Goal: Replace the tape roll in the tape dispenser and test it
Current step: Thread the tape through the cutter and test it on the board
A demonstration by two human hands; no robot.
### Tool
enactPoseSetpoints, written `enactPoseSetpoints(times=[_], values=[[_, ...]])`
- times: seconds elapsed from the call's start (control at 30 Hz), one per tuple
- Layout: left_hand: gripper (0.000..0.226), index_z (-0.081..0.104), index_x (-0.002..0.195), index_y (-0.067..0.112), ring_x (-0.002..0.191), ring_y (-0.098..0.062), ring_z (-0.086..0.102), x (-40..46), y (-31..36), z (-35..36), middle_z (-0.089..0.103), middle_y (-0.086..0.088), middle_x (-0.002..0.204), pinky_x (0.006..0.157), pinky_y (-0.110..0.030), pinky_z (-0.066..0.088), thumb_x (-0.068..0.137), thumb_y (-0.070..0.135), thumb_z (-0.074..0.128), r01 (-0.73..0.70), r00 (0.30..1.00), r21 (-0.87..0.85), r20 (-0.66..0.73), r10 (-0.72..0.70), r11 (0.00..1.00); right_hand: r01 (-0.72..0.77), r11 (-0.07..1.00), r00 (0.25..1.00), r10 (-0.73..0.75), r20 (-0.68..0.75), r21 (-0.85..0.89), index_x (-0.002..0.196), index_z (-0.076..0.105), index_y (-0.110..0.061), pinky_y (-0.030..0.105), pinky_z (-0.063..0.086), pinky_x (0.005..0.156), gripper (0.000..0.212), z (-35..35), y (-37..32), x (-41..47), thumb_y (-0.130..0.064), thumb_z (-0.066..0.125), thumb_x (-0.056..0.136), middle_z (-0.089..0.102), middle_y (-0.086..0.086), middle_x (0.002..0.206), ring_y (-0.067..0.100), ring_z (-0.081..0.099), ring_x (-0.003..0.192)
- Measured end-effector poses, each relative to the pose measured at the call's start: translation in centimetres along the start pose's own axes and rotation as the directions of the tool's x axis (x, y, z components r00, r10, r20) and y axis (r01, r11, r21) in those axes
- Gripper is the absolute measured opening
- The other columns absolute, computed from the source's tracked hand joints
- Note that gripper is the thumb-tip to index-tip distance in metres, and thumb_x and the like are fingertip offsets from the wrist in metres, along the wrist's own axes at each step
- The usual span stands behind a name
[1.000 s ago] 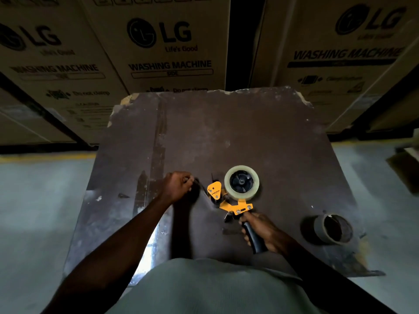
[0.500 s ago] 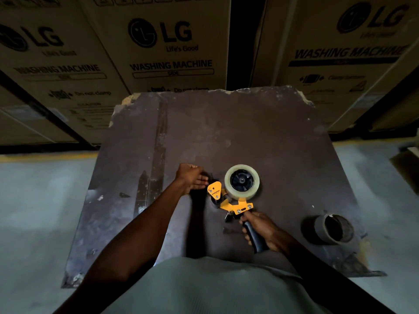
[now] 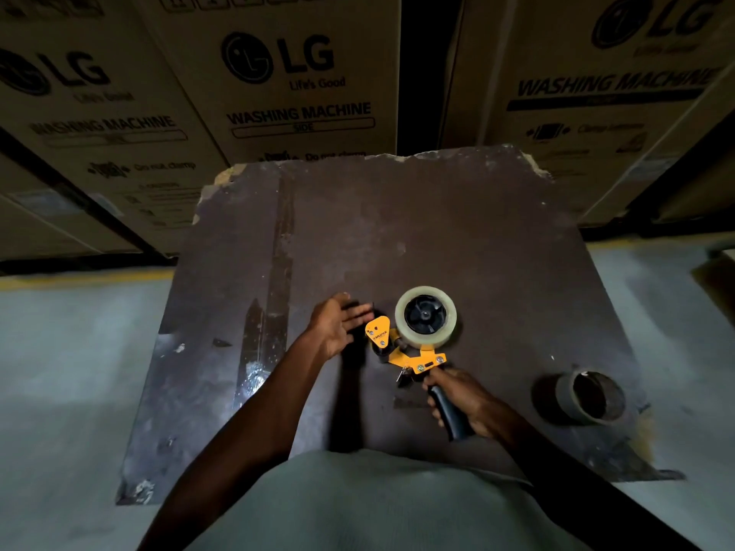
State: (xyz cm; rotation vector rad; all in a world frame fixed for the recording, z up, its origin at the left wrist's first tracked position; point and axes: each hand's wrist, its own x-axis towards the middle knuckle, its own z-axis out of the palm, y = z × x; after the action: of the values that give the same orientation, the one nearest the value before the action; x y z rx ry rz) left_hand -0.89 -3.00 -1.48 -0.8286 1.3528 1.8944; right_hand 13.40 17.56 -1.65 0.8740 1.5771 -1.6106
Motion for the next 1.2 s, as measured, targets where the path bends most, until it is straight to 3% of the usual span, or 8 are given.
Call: enactPoseSetpoints(times=[0.2,0.43,0.6,0.77,0.87,0.97,1.07,1.2], values=[[0.027,0.054,0.115,0.014,0.093,-0.026,0.065,-0.5,-0.9,0.5,0.067,-0.009,0.111,0.115,-0.054,0.026,0.098,0.031,0.043,-0.069,0.995,-0.148,-0.079,0.058,0.987,-0.005,1.000,1.000,0.005,-0.005,-0.006,0.076,0.057,-0.016,0.020,0.040,0.044,0.021,0.0,0.0,0.0,-0.025,0.053,0.095,0.055,0.004,0.055,0.017,0.048,0.041],[0.042,0.048,0.129,0.008,0.100,-0.020,0.064,-1.7,-2.9,2.0,0.063,-0.015,0.120,0.083,-0.033,0.052,0.090,0.010,0.065,-0.363,0.919,0.141,-0.108,0.378,0.921,-0.009,1.000,1.000,0.009,0.009,0.003,0.077,0.059,-0.014,0.023,0.043,0.045,0.016,-0.1,-0.1,-0.1,-0.022,0.056,0.091,0.057,0.006,0.058,0.019,0.050,0.045],[0.067,0.040,0.140,0.007,0.121,-0.015,0.054,-2.0,-4.3,1.8,0.054,-0.009,0.134,0.102,-0.032,0.048,0.082,-0.010,0.068,-0.459,0.881,0.255,0.013,0.472,0.851,0.004,1.000,1.000,-0.005,0.008,0.029,0.082,0.061,-0.012,0.026,0.045,0.046,0.013,-0.1,0.0,-0.1,-0.020,0.057,0.092,0.059,0.008,0.060,0.020,0.052,0.045],[0.073,0.037,0.145,0.013,0.126,-0.013,0.051,-2.3,-4.6,1.4,0.052,-0.007,0.141,0.089,-0.018,0.053,0.083,-0.011,0.066,-0.484,0.874,0.210,0.064,0.482,0.849,0.151,0.977,0.981,-0.166,-0.099,-0.150,0.074,0.065,-0.008,0.035,0.045,0.058,0.039,-0.9,0.6,0.1,-0.046,0.069,0.081,0.063,0.010,0.063,0.020,0.057,0.054],[0.073,0.036,0.146,0.014,0.129,-0.013,0.049,-2.5,-4.7,1.0,0.048,-0.008,0.146,0.097,-0.024,0.051,0.083,-0.008,0.067,-0.483,0.875,0.200,0.089,0.475,0.852,0.218,0.817,0.902,-0.377,-0.209,-0.534,0.076,0.068,-0.013,0.035,0.052,0.066,0.067,-2.2,1.3,0.2,-0.078,0.063,0.063,0.071,0.001,0.065,0.014,0.066,0.064],[0.072,0.034,0.147,0.010,0.134,-0.017,0.046,-2.5,-4.8,0.9,0.045,-0.012,0.148,0.103,-0.026,0.046,0.085,-0.008,0.065,-0.476,0.879,0.185,0.100,0.465,0.860,0.253,0.616,0.720,-0.635,-0.280,-0.746,0.086,0.065,-0.024,0.037,0.054,0.075,0.042,-2.4,0.7,-1.1,-0.064,0.068,0.073,0.071,-0.004,0.084,0.020,0.066,0.083],[0.070,0.035,0.147,0.008,0.132,-0.015,0.047,-2.3,-5.0,0.9,0.045,-0.013,0.148,0.103,-0.024,0.045,0.086,-0.009,0.064,-0.474,0.881,0.170,0.098,0.464,0.864,0.395,0.254,0.493,-0.869,-0.030,-0.883,0.103,0.069,-0.028,0.038,0.054,0.079,0.033,-1.5,-0.8,-1.7,-0.052,0.065,0.081,0.070,-0.003,0.101,0.023,0.062,0.096],[0.069,0.036,0.147,0.009,0.129,-0.011,0.049,-2.1,-5.1,0.6,0.046,-0.013,0.148,0.105,-0.027,0.044,0.087,-0.008,0.064,-0.472,0.881,0.169,0.107,0.460,0.865,0.440,-0.064,0.546,-0.772,0.324,-0.895,0.121,0.068,-0.032,0.042,0.050,0.088,0.046,0.5,-2.7,-0.9,-0.051,0.059,0.080,0.066,-0.009,0.118,0.021,0.056,0.111]])
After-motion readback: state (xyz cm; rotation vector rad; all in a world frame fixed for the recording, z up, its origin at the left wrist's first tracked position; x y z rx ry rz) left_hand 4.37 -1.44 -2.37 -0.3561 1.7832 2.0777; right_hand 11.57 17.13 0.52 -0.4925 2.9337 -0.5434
